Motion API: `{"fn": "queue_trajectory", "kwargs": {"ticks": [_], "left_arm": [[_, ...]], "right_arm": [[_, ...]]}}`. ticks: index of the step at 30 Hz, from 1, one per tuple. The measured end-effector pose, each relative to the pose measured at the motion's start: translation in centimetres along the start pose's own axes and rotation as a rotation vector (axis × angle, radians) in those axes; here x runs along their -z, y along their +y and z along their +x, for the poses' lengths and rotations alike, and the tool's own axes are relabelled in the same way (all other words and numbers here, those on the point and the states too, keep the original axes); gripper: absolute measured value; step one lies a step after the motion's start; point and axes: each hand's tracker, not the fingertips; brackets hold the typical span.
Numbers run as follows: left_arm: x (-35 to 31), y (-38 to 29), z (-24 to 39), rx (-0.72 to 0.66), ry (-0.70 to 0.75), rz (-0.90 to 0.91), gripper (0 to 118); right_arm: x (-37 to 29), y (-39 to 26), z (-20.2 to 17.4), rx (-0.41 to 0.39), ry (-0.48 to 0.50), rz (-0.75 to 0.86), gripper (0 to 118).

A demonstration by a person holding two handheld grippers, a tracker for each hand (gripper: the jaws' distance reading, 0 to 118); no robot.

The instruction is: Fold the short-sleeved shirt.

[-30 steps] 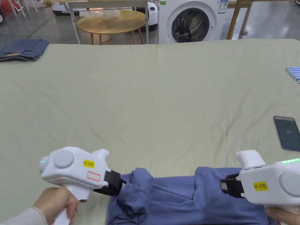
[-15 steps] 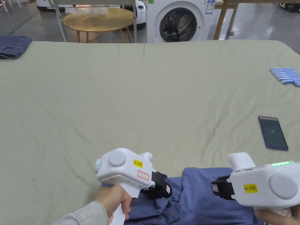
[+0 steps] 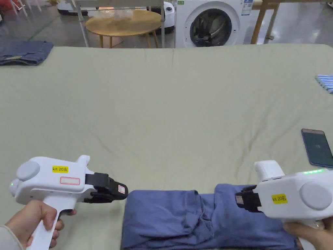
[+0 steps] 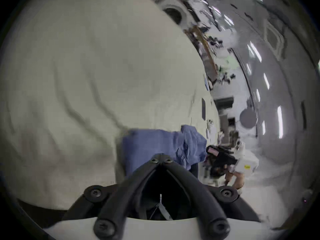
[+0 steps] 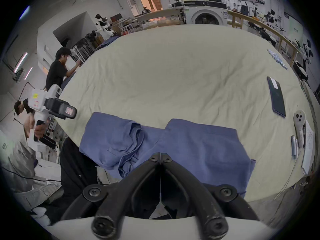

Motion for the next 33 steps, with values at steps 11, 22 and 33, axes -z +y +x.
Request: {"fn": "queue_trajectory", "kwargs": {"ticks": [11,22,33], "left_arm": [[6.0,-3.8,-1.1,-0.099,-0.100,-0.102,118],[1.8,-0.3,-3.9,-0.056,-0.060,-0.136,5],[-14.6,5.6,-3.4,-0.001,0.328,0.014,5]], "right_arm": [[-1.0,-0.1,-0.3,-0.010,-0.016,0.000,0],[-1.1,-0.5,-0.6,-0.009,-0.018,-0.019,0],[0.6,0.9,-2.6,-0.041,0.005,-0.026,0]]}}
